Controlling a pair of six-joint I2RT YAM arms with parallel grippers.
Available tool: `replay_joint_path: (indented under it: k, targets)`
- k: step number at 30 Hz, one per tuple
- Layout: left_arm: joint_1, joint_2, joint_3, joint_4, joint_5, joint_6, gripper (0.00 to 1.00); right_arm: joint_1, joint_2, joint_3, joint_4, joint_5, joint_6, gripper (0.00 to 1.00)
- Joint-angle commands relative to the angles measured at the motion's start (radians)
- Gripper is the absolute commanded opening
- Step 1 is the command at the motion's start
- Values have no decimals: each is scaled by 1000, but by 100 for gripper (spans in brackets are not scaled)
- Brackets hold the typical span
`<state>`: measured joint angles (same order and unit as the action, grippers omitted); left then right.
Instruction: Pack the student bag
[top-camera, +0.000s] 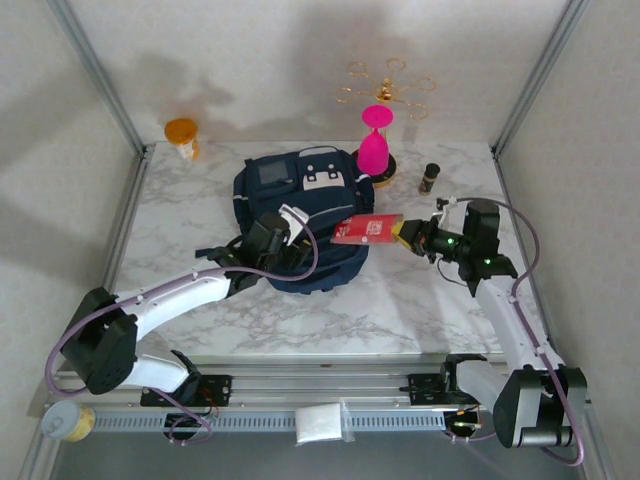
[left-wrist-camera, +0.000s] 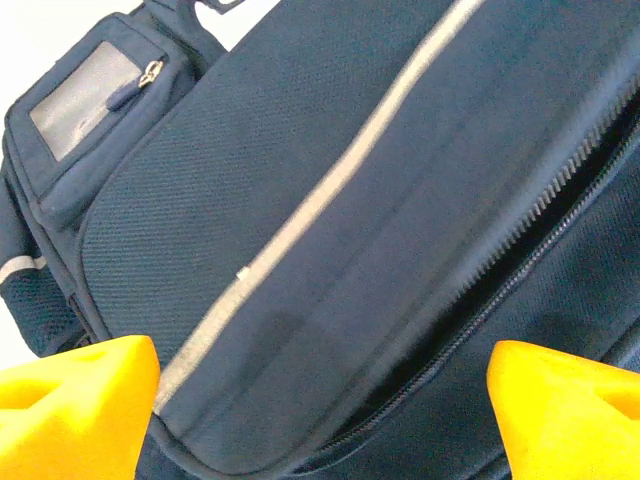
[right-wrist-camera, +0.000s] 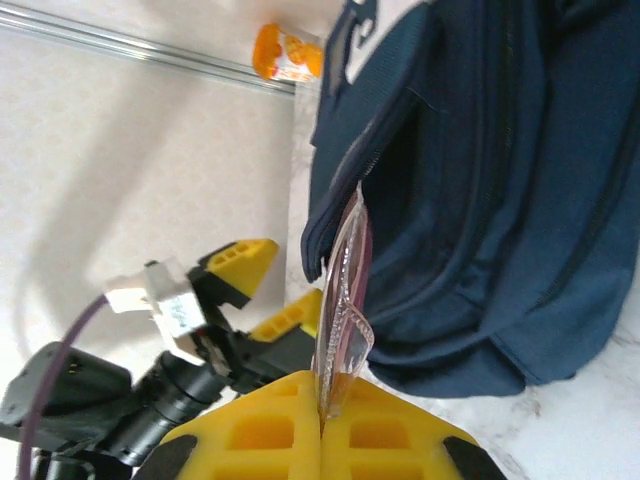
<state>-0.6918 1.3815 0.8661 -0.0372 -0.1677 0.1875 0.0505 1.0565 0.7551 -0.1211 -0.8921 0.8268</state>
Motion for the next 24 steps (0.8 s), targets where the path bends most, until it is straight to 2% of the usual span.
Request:
replay_joint_path:
  k: [1, 3, 6, 10, 13, 18, 24]
  targets:
    - [0, 14, 1, 48, 26, 36, 86, 5, -8, 30, 100, -36, 30, 0]
    - [8, 47, 20, 72, -30, 37, 83, 9, 8, 22, 97, -33, 11, 0]
    - [31, 89, 67, 95, -100, 23, 69, 11, 29, 10, 85, -17, -26, 0]
    - [51, 105, 83, 135, -33, 58, 51, 39, 52, -5, 107, 21, -38, 0]
    - [51, 138, 150, 78, -26, 53, 24, 88, 90, 6, 118, 62, -46, 0]
    - [47, 115, 183, 9, 32, 31, 1, 157, 176, 28, 210, 125, -15, 0]
    - [8, 38, 203, -118, -38, -92, 0, 271, 347, 110, 331, 213, 12, 0]
